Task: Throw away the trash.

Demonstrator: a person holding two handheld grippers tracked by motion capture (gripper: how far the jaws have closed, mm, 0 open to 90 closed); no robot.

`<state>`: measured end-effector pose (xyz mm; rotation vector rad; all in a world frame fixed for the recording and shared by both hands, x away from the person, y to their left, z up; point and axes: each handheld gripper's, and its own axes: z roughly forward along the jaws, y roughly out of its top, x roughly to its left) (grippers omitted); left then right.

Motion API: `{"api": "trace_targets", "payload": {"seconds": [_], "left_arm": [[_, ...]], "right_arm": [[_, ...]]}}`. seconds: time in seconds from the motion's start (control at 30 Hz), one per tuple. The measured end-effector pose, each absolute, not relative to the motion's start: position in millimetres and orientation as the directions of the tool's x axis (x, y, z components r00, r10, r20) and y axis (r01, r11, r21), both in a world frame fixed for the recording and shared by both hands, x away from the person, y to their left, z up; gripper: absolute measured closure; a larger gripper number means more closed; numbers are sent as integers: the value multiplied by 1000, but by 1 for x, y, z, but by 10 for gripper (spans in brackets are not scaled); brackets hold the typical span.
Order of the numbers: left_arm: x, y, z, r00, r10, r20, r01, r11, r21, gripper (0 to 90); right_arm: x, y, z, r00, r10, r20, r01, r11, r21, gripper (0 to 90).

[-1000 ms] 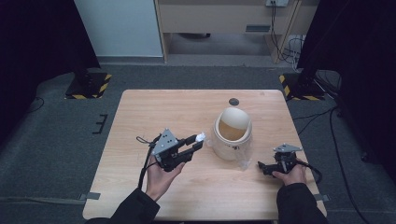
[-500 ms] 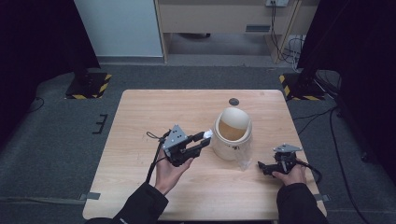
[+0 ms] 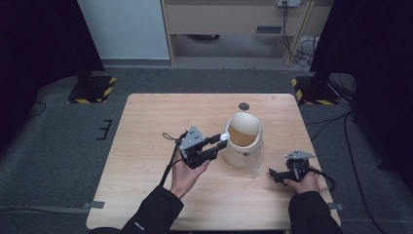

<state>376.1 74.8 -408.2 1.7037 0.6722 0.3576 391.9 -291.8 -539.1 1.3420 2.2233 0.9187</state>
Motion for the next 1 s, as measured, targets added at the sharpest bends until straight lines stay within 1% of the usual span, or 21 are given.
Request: {"api": "trace_targets", "payload": {"seconds": [0.5, 1.0], "left_arm": [[387, 56, -413, 785, 607, -120, 253, -137, 958, 670], [395, 43, -421, 781, 615, -104, 267, -180, 947, 670]], "right_arm": [[392, -292, -539, -469, 883, 8, 631, 329, 702, 5], [392, -292, -539, -469, 883, 8, 631, 329, 702, 5]]}}
